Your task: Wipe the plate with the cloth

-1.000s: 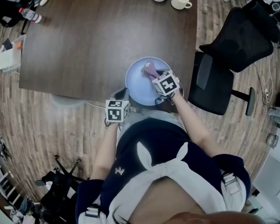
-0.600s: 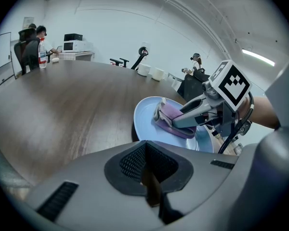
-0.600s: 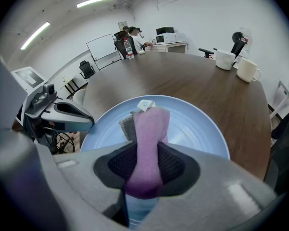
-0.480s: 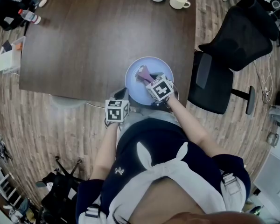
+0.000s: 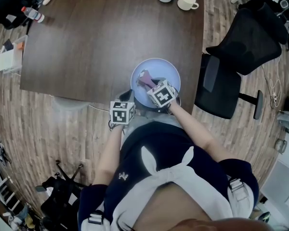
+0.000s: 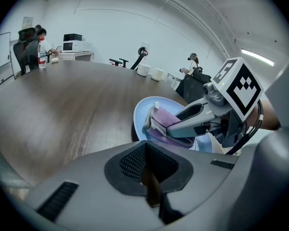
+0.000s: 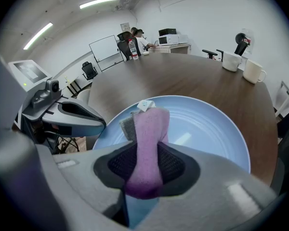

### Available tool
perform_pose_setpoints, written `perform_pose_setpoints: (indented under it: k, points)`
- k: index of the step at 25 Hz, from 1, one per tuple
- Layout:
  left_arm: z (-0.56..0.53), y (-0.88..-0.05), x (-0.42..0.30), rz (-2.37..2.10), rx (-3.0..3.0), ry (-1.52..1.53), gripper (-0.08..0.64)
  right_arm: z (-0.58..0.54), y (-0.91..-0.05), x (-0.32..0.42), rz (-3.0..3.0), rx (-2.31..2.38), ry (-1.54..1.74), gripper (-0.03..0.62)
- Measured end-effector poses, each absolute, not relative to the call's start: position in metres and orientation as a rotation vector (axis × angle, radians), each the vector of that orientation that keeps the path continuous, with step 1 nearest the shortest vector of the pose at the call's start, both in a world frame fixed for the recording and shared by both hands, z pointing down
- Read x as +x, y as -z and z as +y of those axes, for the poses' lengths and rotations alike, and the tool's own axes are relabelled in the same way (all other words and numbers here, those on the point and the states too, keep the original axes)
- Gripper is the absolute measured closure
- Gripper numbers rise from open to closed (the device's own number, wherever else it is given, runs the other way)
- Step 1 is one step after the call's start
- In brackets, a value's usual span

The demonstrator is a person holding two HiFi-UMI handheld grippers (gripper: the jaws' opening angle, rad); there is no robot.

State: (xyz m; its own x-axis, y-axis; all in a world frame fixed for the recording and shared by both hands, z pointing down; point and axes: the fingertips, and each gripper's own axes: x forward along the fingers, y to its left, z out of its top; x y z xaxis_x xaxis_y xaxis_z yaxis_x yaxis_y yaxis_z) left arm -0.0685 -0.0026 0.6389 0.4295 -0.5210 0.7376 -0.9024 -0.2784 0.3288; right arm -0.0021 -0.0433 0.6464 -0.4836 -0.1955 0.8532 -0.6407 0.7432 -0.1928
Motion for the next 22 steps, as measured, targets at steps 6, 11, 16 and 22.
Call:
perform_pose_setpoints:
  k: [6,11,16,22]
  points:
    - [-0.001,-0.639,-0.070,-1.209,1.945,-0.646,0.554,-0.033,-0.647,-0.015,-2.065,0.643,-0.650,0.468]
    - [-0.001,-0.639,-0.068,-1.207,1.947,-0.652,0.554,-0.023,-0.648,-0.020,-2.070,0.608,-0.662,0.468]
    - [0.000,-0.640,-0.068,-1.204,1.943,-0.646,0.554,-0.017,-0.647,-0.026,-2.080,0.586,-0.655,0.468]
    - [-0.001,-0.639,-0.070,-1.206,1.945,-0.647,0.554,-0.010,-0.645,-0.030,-2.080,0.551,-0.670,0.468]
